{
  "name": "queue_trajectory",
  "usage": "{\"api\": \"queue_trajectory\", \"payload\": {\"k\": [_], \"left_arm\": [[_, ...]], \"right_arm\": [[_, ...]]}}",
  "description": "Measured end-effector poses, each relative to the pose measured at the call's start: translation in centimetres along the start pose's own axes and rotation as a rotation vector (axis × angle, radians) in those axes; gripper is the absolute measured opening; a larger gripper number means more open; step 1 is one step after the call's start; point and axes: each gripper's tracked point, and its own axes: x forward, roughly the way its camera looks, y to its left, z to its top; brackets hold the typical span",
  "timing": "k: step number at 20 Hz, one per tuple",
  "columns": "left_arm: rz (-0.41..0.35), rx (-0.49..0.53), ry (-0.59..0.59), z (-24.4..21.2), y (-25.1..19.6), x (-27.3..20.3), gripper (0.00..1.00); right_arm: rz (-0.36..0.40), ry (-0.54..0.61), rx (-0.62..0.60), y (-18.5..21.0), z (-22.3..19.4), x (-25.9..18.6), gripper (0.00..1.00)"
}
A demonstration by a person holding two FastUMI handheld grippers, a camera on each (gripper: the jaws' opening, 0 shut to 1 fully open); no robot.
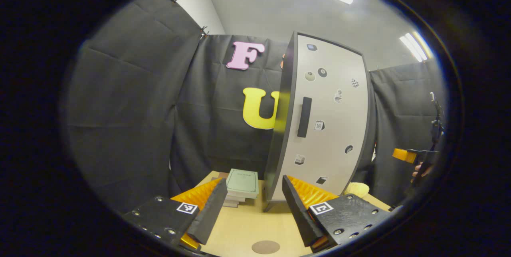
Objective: Open the cabinet door with the right hand, grasp the bottle in the cabinet with the left hand and place it on the coaster, then close the cabinet door with the right hand.
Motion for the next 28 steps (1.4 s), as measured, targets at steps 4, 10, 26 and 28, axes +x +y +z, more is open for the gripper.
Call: {"api": "queue_trajectory", "payload": {"k": [4,10,26,28], "left_arm": [[0.042,0.013,-0.011,-0.6,0.9,-0.6,0.83],[0.055,0.018,-0.026,-1.0,1.0,-1.4,0.83],[0.243,-0.018,0.080,-7.3,7.9,-4.0,0.82],[0.264,-0.029,0.096,-7.8,8.6,-4.2,0.86]], "right_arm": [[0.035,0.022,-0.044,1.6,1.0,1.2,0.98],[0.122,-0.004,-0.055,6.3,5.4,3.7,0.98],[0.439,0.027,-0.022,27.3,8.5,8.0,0.98],[0.440,0.019,-0.019,29.1,8.9,8.8,0.98]]}}
